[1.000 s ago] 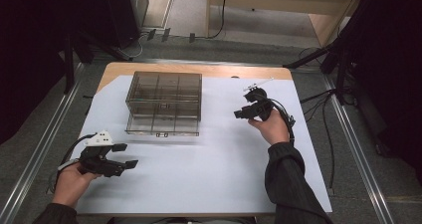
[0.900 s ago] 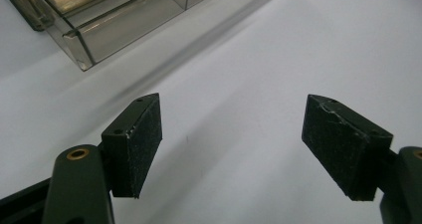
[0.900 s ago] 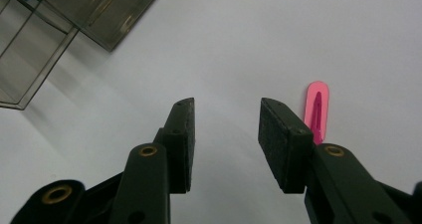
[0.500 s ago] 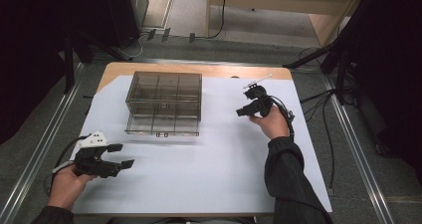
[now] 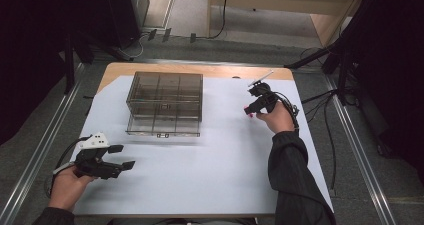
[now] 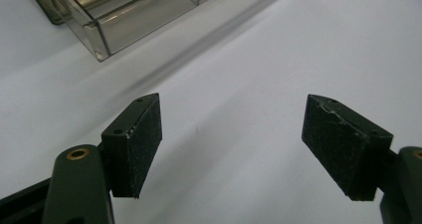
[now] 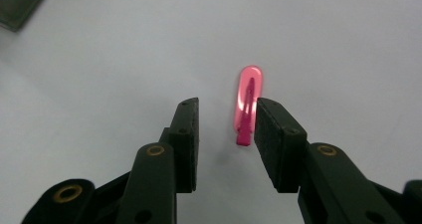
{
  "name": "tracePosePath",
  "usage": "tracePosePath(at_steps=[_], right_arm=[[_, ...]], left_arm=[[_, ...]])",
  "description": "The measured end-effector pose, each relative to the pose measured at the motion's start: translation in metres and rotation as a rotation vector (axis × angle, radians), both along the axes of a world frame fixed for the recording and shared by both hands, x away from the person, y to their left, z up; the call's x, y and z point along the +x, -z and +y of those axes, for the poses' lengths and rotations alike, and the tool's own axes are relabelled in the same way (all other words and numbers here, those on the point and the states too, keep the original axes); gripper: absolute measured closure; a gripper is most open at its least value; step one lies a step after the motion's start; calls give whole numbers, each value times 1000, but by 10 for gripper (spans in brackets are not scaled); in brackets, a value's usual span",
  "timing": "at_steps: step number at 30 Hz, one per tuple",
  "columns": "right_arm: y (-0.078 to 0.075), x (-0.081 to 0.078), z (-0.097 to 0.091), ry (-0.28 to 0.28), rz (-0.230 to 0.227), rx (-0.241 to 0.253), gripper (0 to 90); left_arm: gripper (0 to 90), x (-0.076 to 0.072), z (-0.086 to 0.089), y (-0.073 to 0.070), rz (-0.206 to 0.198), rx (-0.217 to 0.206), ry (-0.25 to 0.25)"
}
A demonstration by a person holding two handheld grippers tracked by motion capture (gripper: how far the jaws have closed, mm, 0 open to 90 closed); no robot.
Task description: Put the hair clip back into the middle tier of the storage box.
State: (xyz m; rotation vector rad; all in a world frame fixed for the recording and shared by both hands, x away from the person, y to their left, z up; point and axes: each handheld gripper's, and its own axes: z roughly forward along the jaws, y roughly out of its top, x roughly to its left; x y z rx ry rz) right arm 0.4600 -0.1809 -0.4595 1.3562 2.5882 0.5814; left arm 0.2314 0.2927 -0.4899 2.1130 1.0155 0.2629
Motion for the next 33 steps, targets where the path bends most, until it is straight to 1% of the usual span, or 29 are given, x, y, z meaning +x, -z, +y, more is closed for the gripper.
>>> tracePosePath(at_steps=[1, 2, 3, 6, 9, 11, 13, 16, 17, 19, 20, 21, 25, 26, 27, 29, 30, 33], right_arm=[[1, 1, 0, 7, 6, -7, 644], [2, 2, -1, 8, 11, -3, 644], [3, 4, 0, 12, 23, -13, 643], [7, 8, 4, 17, 29, -33, 640], [11, 12, 7, 17, 53, -41, 627], [14, 15, 9, 20, 65, -67, 619], [15, 17, 9, 18, 64, -68, 620], [21, 23, 12, 23, 75, -80, 625], [21, 23, 13, 24, 74, -87, 628], [23, 25, 15, 26, 80, -90, 629], [24, 26, 15, 19, 87, -94, 629], [25, 26, 16, 24, 91, -98, 632], [26, 28, 21, 13, 86, -128, 641], [26, 29, 23, 22, 90, -128, 643], [26, 29, 23, 14, 88, -140, 646], [26, 29, 25, 16, 88, -147, 668], [26, 28, 25, 21, 91, -143, 688], [26, 28, 26, 32, 95, -139, 726]], left_arm=[[247, -1, 0, 0, -2, -6, 2], [245, -1, 1, -1, -4, -10, 3], [244, -2, 1, -1, -9, -7, -4], [244, -4, 1, -1, -14, -13, -3], [244, -4, 1, -1, -6, -9, -4], [244, -5, -1, 0, 2, -1, 3], [243, -6, -1, 0, 0, -1, 5], [243, -8, 0, 0, -3, 1, -3], [243, -8, 1, 0, 1, -2, -5], [243, -9, 2, 1, -4, 3, -16], [243, -9, 2, 0, -4, 4, -19], [243, -10, 3, 0, -1, 4, -15], [243, -12, 6, -1, -4, -2, -24], [243, -12, 6, 0, -8, -6, -33], [243, -12, 7, -1, -3, -3, -31], [243, -13, 6, 0, -6, 7, -38], [243, -13, 6, 0, -1, 14, -34], [242, -14, 5, -1, 0, 16, -25]])
